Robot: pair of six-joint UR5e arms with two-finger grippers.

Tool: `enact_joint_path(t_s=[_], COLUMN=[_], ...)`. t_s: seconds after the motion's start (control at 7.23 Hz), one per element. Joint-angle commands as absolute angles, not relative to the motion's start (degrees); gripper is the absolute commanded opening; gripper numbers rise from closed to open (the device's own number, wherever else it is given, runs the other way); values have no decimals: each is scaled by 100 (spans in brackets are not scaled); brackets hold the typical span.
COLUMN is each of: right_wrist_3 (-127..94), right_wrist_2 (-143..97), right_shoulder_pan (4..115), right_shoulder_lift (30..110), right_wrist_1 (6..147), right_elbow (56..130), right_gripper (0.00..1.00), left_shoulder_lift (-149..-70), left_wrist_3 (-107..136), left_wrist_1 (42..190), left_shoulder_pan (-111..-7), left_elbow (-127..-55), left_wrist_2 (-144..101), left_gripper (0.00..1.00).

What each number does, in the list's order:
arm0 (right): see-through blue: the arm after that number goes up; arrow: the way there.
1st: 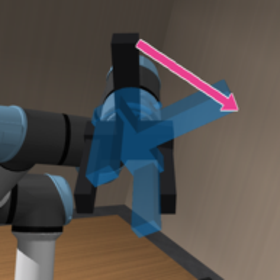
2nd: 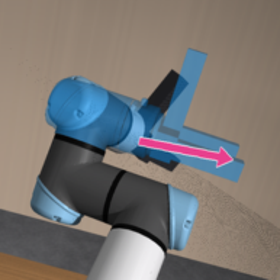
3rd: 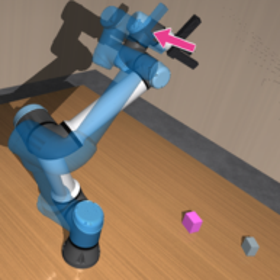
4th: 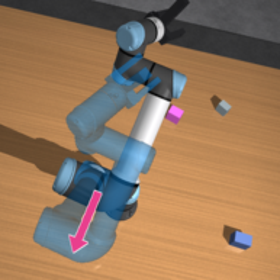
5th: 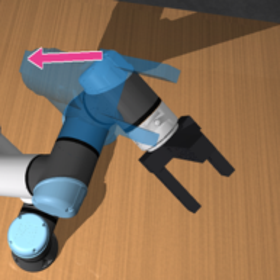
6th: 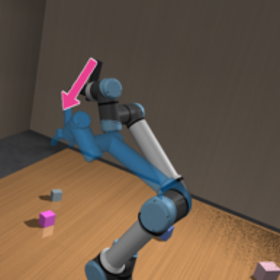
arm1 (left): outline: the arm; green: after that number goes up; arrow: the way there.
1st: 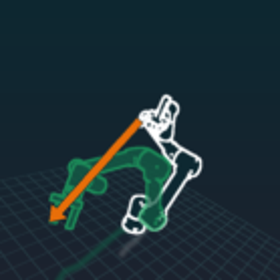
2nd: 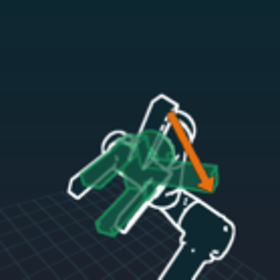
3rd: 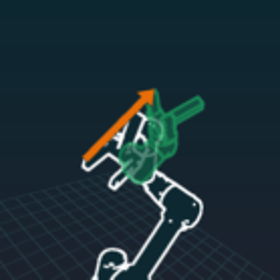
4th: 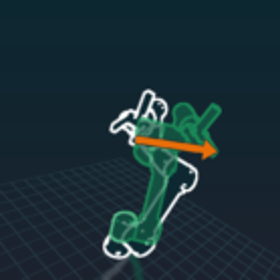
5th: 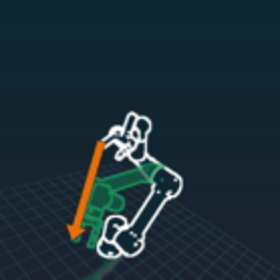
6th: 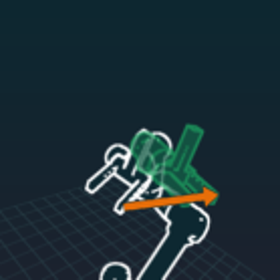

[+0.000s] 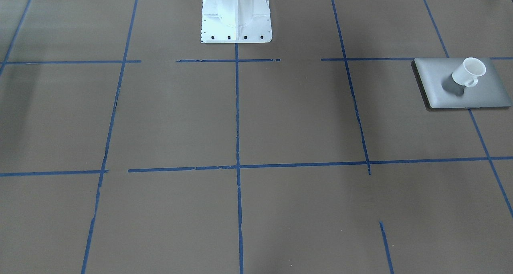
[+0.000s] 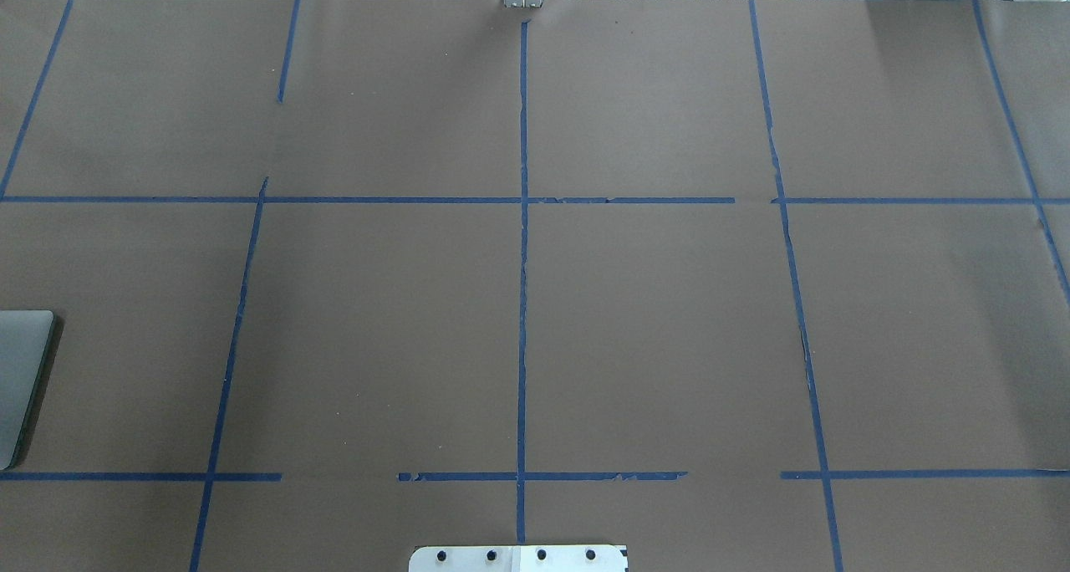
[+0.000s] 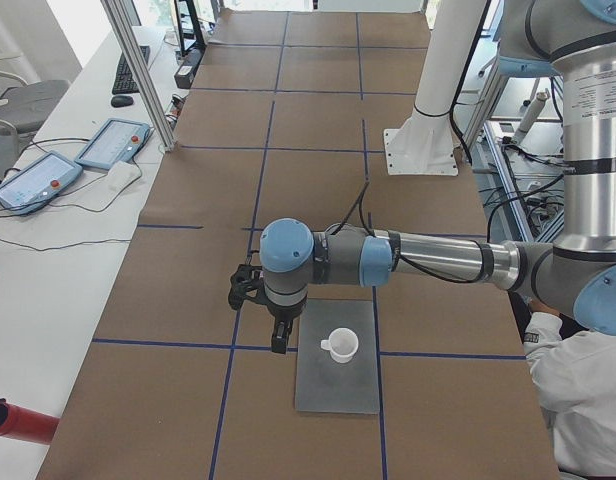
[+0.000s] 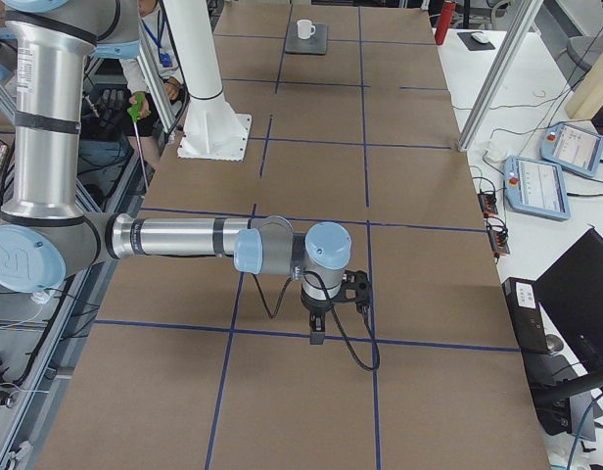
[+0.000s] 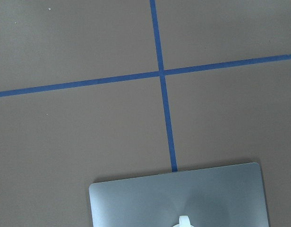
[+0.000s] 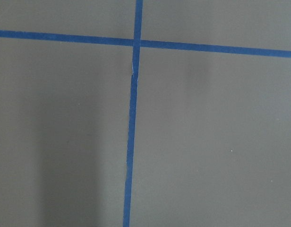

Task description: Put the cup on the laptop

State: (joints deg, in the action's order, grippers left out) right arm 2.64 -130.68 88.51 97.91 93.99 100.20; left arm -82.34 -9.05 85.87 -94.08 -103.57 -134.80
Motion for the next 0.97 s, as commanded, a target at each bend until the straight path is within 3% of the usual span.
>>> enact_joint_path(t_s=[0.0,0.83], right_wrist_3=[264,264], right_wrist_2=[-13069,-13061], right_shoulder_pan=[8851,8851], right_shoulder_lift=[9791,9791], right_wrist_1=[9396,9396], right_elbow=[10020,10020], right_gripper=[100,100], left_shoulder_lift=[-8235,-8385], left_wrist_3=[-931,-940], left_wrist_1=[8587,8587], left_shoulder_pan=[-9413,-9404], left_elbow=[-10362,-10362], left_wrist_2=[-13474,-13518], left_gripper=[100,100])
